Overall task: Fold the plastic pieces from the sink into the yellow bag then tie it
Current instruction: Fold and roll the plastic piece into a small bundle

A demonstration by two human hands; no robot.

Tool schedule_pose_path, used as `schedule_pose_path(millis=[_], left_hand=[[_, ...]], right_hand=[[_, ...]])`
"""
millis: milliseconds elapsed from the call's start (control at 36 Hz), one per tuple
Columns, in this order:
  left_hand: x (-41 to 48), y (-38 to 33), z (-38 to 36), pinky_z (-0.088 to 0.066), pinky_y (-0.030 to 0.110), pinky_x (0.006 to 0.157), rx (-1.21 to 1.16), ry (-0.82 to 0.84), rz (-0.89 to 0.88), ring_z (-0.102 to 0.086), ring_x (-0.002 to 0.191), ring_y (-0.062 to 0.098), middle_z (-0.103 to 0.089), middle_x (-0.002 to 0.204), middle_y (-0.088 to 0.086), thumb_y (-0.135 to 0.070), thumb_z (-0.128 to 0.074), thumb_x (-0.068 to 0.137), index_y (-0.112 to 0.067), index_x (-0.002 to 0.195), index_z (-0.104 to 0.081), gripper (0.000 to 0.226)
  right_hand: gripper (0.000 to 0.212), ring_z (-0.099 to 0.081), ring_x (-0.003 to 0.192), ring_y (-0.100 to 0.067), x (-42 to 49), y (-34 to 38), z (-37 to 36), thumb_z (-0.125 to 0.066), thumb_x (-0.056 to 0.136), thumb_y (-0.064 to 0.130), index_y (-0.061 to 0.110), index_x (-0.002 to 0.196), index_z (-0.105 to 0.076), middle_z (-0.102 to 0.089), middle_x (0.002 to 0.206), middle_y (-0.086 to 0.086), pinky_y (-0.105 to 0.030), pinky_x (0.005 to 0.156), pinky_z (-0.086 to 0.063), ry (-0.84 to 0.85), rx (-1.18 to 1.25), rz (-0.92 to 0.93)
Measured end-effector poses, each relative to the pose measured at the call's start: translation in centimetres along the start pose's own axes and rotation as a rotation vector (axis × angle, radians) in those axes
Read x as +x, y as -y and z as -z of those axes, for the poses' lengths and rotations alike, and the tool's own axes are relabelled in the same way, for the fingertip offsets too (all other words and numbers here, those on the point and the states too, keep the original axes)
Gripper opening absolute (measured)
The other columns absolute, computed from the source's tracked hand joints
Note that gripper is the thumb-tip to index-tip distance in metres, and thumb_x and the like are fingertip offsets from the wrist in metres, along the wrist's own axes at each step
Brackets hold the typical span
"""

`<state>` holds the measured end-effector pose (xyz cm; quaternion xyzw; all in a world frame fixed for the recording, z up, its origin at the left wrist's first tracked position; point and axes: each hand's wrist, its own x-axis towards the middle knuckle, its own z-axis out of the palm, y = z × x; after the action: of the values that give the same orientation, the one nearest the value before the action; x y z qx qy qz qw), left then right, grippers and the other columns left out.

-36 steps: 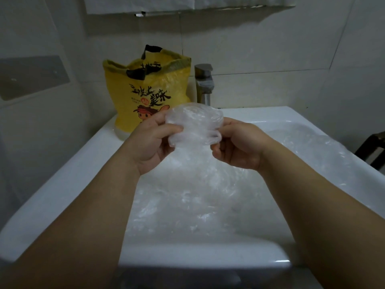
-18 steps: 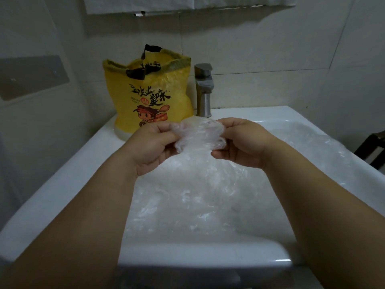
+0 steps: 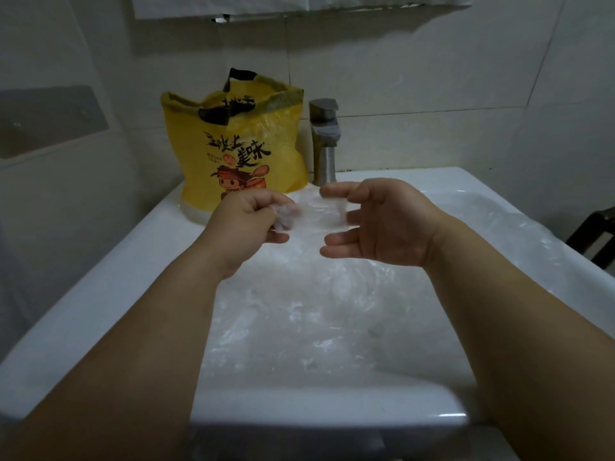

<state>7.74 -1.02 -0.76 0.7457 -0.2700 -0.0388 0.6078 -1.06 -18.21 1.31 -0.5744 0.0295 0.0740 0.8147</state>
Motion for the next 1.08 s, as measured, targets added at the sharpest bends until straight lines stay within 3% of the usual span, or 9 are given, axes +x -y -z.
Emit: schedule_pose_path(millis=[111,250,333,472,639,806,917,1028,1083], left_hand=[[-0.3,-0.5,-0.2,-0.054,0.019,0.059,-0.031,0.037,-0.009,-0.061,0.065,0.008,-0.071,0.077,-0.005,0.009,-0.048,0.092,-0.015,0.073,-0.072,0.039],[-0.7,-1.5,-0.2,-0.056,0.023,0.06,-0.25,0.128,0.088,-0.066,0.072,0.016,-0.072,0.068,0.001,-0.007,-0.056,0.089,-0.013,0.05,-0.072,0.042],[-0.4,-1.2,-0.6,-0.055,0.023,0.06,-0.175,0.018,0.12,-0.068,0.07,0.012,-0.072,0.068,0.001,-0.025,-0.058,0.094,-0.012,0.061,-0.071,0.038],[-0.3,-0.4,-0.9,-0.056,0.019,0.067,-0.02,-0.011,0.05,-0.065,0.065,0.003,-0.071,0.067,-0.007,-0.009,-0.075,0.08,-0.019,0.068,-0.074,0.016],[-0.4,-0.5,-0.4,-0.056,0.024,0.083,0.023,-0.003,0.02,-0.065,0.087,0.01,-0.068,0.094,-0.007,0.002,-0.077,0.075,-0.028,0.081,-0.073,0.03],[-0.3,-0.3,-0.6,-0.048,0.004,0.077,0.141,-0.047,-0.089,-0.052,0.092,-0.014,-0.055,0.118,-0.014,-0.001,-0.076,0.078,-0.02,0.1,-0.072,0.03],[-0.2,0.2,-0.7,-0.042,0.0,0.075,0.364,-0.108,-0.231,-0.051,0.091,-0.006,-0.053,0.115,-0.011,-0.006,-0.073,0.082,-0.012,0.114,-0.071,0.032],[-0.1,0.2,-0.5,-0.042,0.01,0.069,0.474,-0.136,-0.352,-0.052,0.081,-0.002,-0.057,0.088,-0.014,-0.01,-0.07,0.086,-0.011,0.1,-0.076,0.015],[-0.1,0.2,-0.3,-0.039,0.009,0.068,0.485,-0.126,-0.361,-0.05,0.08,0.003,-0.055,0.088,-0.016,-0.014,-0.068,0.088,-0.017,0.095,-0.073,0.009]], right_hand=[[0.028,-0.06,0.071,-0.026,0.3,-0.3,-0.1,-0.047,0.097,0.028,0.005,0.098,-0.063,-0.06,0.089,-0.015,-0.038,0.072,-0.059,-0.1,-0.057,-0.025],[0.025,-0.065,0.084,-0.026,0.9,-0.7,-0.1,-0.061,0.091,0.018,-0.005,0.099,-0.064,-0.067,0.1,-0.02,-0.029,0.067,-0.061,-0.223,-0.148,0.09],[0.019,-0.068,0.088,-0.026,0.9,-0.9,-0.2,-0.066,0.086,0.01,-0.006,0.096,-0.066,-0.068,0.103,-0.018,-0.027,0.068,-0.06,-0.235,-0.233,0.14],[0.018,-0.067,0.078,-0.02,1.0,-0.9,-0.3,-0.067,0.08,-0.008,0.004,0.094,-0.064,-0.064,0.101,-0.01,-0.023,0.065,-0.059,-0.279,-0.323,0.199],[0.041,-0.066,0.088,-0.02,1.2,-1.0,-0.1,-0.067,0.076,-0.016,0.004,0.112,-0.064,-0.061,0.11,-0.007,-0.018,0.062,-0.056,-0.278,-0.409,0.251],[0.055,-0.063,0.085,-0.013,1.6,-1.4,0.3,-0.07,0.08,-0.005,0.008,0.132,-0.056,-0.061,0.109,-0.006,-0.005,0.06,-0.05,-0.365,-0.769,0.362],[0.046,-0.059,0.072,-0.002,1.9,-1.9,0.6,-0.066,0.088,0.006,0.01,0.133,-0.055,-0.061,0.096,0.0,0.0,0.061,-0.045,-0.408,-0.984,0.45],[0.032,-0.058,0.072,-0.005,2.2,-1.8,0.8,-0.061,0.093,0.019,0.013,0.124,-0.063,-0.061,0.087,0.004,-0.01,0.064,-0.045,-0.441,-1.109,0.498],[0.022,-0.052,0.067,-0.007,2.1,-1.7,0.9,-0.059,0.094,0.023,0.015,0.112,-0.069,-0.057,0.076,0.006,-0.013,0.06,-0.041,-0.436,-1.168,0.503]])
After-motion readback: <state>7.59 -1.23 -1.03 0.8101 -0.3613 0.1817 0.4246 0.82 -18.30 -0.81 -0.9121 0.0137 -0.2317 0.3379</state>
